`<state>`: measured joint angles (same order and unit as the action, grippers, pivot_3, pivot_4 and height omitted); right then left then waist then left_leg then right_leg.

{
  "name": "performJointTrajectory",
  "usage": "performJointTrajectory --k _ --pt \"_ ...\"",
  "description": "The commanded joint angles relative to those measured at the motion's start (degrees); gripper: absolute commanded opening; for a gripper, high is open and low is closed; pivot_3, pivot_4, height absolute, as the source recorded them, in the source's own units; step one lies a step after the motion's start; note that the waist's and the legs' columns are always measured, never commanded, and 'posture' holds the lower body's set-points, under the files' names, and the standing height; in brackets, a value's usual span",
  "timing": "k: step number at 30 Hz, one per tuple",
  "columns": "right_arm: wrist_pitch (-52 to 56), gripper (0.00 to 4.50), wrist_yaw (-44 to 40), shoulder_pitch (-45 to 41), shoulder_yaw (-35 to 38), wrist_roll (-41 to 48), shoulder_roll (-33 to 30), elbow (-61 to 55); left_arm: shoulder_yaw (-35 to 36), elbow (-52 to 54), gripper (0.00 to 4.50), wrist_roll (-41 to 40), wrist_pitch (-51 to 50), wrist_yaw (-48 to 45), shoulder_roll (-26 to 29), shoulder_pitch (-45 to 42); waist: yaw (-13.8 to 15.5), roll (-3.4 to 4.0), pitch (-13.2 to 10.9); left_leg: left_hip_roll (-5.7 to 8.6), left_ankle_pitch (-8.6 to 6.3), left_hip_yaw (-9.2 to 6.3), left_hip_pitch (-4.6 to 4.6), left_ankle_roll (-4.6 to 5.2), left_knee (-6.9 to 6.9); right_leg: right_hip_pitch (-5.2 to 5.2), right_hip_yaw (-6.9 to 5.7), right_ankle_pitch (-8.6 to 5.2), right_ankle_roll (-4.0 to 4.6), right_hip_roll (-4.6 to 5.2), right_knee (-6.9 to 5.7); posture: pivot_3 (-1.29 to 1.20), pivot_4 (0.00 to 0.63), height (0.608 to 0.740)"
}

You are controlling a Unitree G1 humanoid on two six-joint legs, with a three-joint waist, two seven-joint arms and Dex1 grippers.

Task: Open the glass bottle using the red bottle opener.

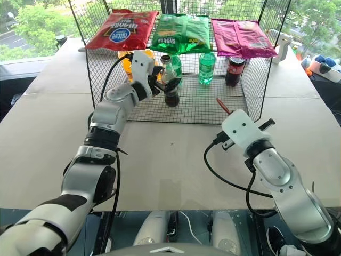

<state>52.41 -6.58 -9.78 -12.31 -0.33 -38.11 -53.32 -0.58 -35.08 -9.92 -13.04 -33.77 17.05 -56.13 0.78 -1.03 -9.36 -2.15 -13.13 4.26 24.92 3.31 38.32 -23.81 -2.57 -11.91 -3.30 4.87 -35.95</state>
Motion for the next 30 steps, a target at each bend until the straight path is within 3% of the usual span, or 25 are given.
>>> performJointTrajectory --k 1,4,7,10,11,19,30 --pt "0.0 0.0 -0.5 0.5 1.8 -1.9 0.5 -2.9 -0.5 -3.3 4.46 1.5 3.7 -0.7 -0.8 -3.1 0.0 -0.01 0.0 0.0 0.0 0.0 0.0 0.0 0.0 0.0 0.0 0.0 0.0 0.0 0.0 0.0 0.15 0.74" --pt "0.2 0.0 -0.9 0.9 1.8 -2.7 1.0 -3.3 -0.2 -6.1 4.46 2.2 5.2 -1.0 -1.4 -4.1 0.0 -0.01 0.0 0.01 0.0 0.0 0.01 0.0 0.0 0.0 0.0 0.0 0.0 0.0 0.0 0.0 0.15 0.74" --pt "0.6 0.0 -1.0 1.3 2.0 -3.5 1.5 -3.8 0.1 -8.7 3.77 2.7 6.9 -1.2 -1.8 -5.2 0.0 -0.02 0.0 0.0 0.0 -0.01 0.01 0.0 0.0 0.0 -0.01 0.0 0.0 0.0 0.0 0.0 0.15 0.74" --pt "0.9 0.0 -1.3 1.7 2.0 -4.3 1.9 -4.1 0.3 -10.3 2.46 2.8 8.0 -1.4 -2.1 -5.9 0.0 -0.02 0.0 0.0 0.0 -0.01 0.02 0.0 0.0 0.0 -0.02 0.0 0.0 0.0 0.0 0.0 0.15 0.74" --pt "1.0 0.0 -1.4 1.9 2.0 -4.5 2.0 -4.2 0.4 -10.7 2.26 2.9 8.3 -1.5 -2.2 -6.1 0.0 -0.02 0.0 0.0 0.0 -0.01 0.02 0.0 0.0 0.0 -0.02 0.0 0.0 0.0 0.0 0.0 0.15 0.74" --pt "0.9 0.0 -2.2 2.6 2.1 -6.1 3.1 -4.2 1.2 -11.6 2.27 2.3 9.3 -2.4 -2.0 -6.5 0.0 -0.02 0.0 0.0 0.0 -0.02 0.02 0.01 0.01 0.01 -0.03 0.0 0.0 0.01 0.0 0.0 0.15 0.74" --pt "-0.3 0.0 -3.6 2.6 1.9 -7.2 4.2 -3.2 3.6 -0.9 2.27 -1.6 4.2 -3.7 -1.3 -2.6 -0.1 -0.03 0.0 0.0 0.0 -0.03 0.03 0.0 0.01 0.0 -0.03 0.0 -0.01 0.0 0.0 0.0 0.15 0.74"
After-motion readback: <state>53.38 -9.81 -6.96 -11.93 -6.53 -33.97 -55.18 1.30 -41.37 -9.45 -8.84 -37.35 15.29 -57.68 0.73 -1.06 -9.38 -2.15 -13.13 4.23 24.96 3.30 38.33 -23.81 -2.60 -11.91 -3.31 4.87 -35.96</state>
